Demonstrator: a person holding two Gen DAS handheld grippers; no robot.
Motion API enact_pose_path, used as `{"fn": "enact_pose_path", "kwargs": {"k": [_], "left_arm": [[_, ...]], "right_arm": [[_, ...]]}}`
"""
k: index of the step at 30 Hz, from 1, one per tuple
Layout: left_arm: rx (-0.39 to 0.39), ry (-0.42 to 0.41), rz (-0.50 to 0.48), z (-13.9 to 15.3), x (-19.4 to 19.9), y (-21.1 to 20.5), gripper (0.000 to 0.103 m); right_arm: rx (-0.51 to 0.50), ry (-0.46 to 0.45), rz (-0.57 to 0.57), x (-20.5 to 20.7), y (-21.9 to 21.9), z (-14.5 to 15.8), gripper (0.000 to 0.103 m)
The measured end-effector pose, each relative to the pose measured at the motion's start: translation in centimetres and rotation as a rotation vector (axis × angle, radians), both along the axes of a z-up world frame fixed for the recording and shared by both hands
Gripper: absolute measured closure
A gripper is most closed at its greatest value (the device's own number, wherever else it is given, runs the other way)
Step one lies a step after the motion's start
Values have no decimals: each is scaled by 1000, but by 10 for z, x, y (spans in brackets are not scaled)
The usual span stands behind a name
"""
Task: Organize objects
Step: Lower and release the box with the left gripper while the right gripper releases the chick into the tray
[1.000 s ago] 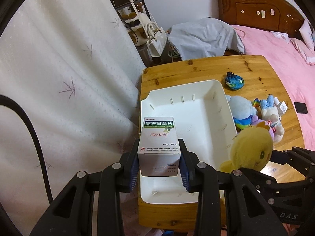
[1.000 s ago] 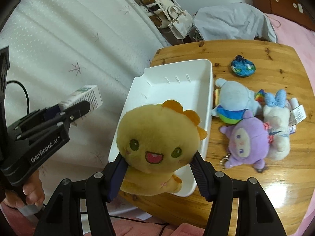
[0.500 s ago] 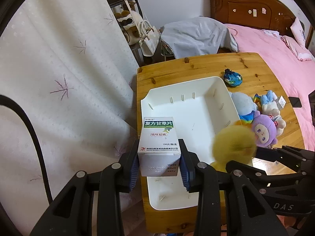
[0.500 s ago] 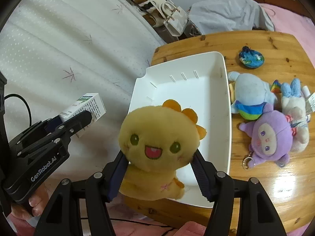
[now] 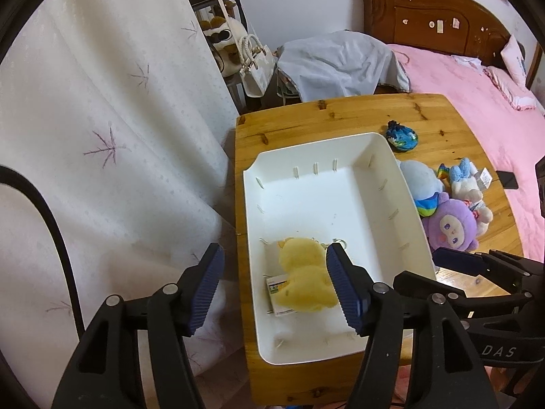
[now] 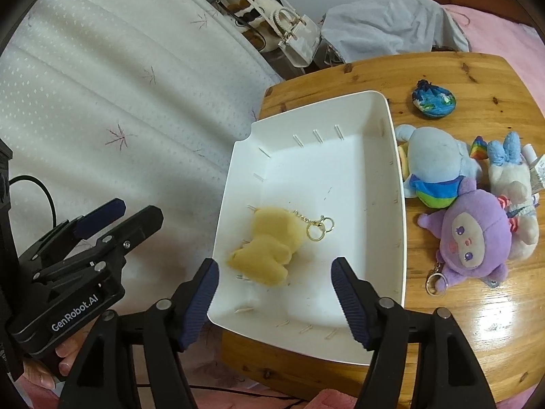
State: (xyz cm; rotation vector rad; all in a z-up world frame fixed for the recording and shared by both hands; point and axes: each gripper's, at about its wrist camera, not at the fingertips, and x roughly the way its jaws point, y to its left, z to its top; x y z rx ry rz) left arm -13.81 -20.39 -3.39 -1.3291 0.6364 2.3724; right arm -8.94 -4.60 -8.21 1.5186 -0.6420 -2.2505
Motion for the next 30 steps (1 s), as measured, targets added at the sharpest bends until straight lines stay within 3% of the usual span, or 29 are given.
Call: {"fn": "enact_pose_path", "kwargs": {"k": [14,23,30], "left_arm": [[94,-41,-10,8,15,15,36],[161,-69,-47,14,30,56,31],[162,-104,-46,7,40,87,29]], "right_arm": [[-31,94,-82,17,43,17,27],[10,162,-136,30,94,38,26],[45,201,-151,34,132,48,26]]}}
